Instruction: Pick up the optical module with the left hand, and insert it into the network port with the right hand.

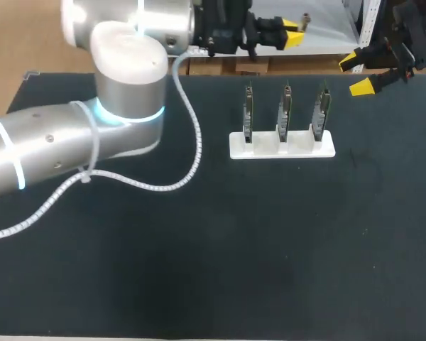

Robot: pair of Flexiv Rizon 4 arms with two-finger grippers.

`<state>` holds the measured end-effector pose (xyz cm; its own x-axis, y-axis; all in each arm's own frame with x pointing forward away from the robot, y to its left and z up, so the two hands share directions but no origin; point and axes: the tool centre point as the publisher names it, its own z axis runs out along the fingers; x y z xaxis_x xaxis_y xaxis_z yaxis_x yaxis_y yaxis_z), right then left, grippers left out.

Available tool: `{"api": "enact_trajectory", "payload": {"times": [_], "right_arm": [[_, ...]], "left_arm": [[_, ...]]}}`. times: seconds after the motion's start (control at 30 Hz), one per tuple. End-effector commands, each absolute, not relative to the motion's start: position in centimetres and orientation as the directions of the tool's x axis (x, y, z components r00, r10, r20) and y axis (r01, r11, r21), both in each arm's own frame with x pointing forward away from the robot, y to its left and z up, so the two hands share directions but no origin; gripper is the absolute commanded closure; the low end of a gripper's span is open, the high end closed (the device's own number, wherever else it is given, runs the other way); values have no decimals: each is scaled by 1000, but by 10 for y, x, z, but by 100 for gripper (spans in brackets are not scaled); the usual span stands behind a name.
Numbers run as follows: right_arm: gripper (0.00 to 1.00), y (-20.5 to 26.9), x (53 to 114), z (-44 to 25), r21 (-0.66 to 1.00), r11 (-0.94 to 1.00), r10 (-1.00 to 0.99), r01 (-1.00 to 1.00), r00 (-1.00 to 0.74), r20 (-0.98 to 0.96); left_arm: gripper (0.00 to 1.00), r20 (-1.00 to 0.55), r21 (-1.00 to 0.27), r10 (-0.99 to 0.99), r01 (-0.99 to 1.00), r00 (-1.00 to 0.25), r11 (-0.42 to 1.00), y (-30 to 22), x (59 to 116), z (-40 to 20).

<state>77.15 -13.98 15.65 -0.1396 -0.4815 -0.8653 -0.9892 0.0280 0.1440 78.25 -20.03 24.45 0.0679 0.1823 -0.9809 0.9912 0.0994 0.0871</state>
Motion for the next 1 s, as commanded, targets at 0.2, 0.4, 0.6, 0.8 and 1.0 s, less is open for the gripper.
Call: {"api": "enact_trajectory", "payload": {"times": [0.2, 0.4, 0.6, 0.8, 1.0], "right_arm": [[0, -140, 770, 157, 141, 31, -481, -990, -138, -866], [0, -140, 770, 157, 141, 31, -481, -990, -138, -866], [0, -140, 770, 157, 141, 31, -481, -990, -138, -866], [0, -140, 770, 157, 141, 31, -481, -990, -138, -866], [0, -140, 770, 157, 141, 31, -481, -990, -138, -866]], "left_arm": [[100, -991, 47, 128, 996, 37, 75, -223, 786, 227], [100, -993, 34, 118, 998, 26, 61, -231, 781, 224], [100, -994, 13, 108, 999, 8, 48, -242, 776, 217], [100, -995, -30, 98, 999, -34, 40, -250, 772, 207], [100, -994, -45, 100, 999, -46, 14, -259, 765, 200]]}}
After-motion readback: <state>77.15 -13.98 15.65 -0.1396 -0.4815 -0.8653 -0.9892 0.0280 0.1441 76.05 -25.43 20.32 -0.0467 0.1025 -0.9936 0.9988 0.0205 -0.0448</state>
